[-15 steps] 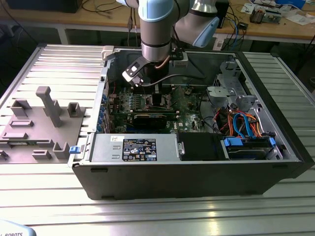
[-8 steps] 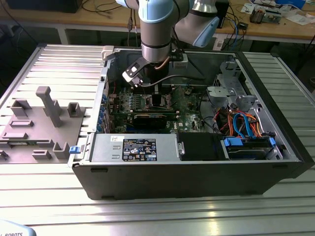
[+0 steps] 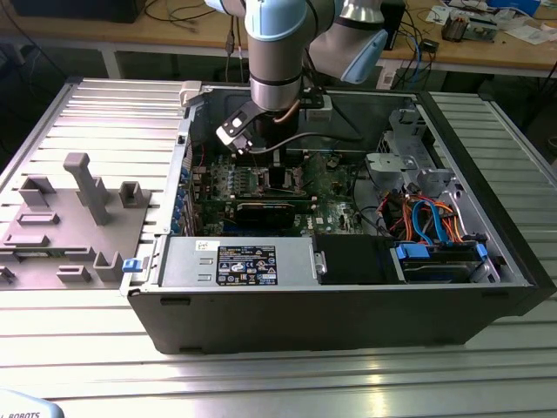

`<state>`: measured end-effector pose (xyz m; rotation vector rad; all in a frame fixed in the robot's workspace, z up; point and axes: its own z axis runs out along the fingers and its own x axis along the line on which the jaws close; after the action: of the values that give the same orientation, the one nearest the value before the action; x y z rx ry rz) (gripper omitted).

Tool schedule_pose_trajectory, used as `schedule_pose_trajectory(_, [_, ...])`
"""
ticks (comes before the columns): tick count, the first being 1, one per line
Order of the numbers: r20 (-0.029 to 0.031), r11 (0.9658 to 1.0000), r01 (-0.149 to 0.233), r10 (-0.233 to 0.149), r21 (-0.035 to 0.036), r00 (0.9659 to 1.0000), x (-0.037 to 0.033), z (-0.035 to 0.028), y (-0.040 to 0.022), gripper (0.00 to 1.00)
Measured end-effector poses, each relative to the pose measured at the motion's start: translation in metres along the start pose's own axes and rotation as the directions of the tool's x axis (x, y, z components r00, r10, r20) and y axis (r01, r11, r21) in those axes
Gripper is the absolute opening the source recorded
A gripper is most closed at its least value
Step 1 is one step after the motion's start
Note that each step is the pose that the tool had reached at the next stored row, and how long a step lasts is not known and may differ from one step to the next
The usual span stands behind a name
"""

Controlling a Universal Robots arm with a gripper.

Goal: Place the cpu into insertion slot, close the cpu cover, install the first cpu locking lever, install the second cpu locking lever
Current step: 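Place the cpu into insertion slot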

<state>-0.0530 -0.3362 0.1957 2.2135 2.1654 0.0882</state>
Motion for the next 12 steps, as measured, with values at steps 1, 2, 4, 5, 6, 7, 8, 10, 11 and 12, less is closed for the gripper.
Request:
schedule_pose_trajectory(1, [-0.0002,1.0000,0.007,-0.007,0.0001,1.0000,0.0001,0.0000,0.0000,0.54])
schedule_pose_trajectory(2, [-0.0004,1.0000,0.010,-0.010,0.0000,1.0000,0.0002,0.0000,0.0001,0.54])
schedule_pose_trajectory(4, [-0.0007,0.9999,0.010,-0.010,-0.0002,0.9999,0.0002,0.0002,0.0001,0.54])
schedule_pose_trajectory(5, [-0.0008,1.0000,0.010,-0.010,-0.0001,1.0000,0.0000,0.0005,0.0001,0.54])
schedule_pose_trajectory(6, [-0.0010,1.0000,0.010,-0.010,-0.0001,1.0000,-0.0003,0.0007,0.0001,0.54])
schedule_pose_trajectory(7, [-0.0008,0.9999,0.010,-0.010,0.0000,0.9999,-0.0009,0.0006,0.0001,0.54])
schedule_pose_trajectory(8, [-0.0008,1.0000,0.010,-0.010,0.0000,1.0000,-0.0012,0.0008,0.0001,0.54])
schedule_pose_trajectory(10, [-0.0006,1.0000,0.010,-0.010,-0.0002,1.0000,-0.0015,0.0009,0.0001,0.54])
schedule_pose_trajectory(11, [-0.0006,1.0000,0.010,-0.010,-0.0001,1.0000,-0.0015,0.0009,0.0001,0.54])
schedule_pose_trajectory(12, [-0.0006,1.0000,0.010,-0.010,-0.0001,1.0000,-0.0016,0.0009,0.0001,0.54])
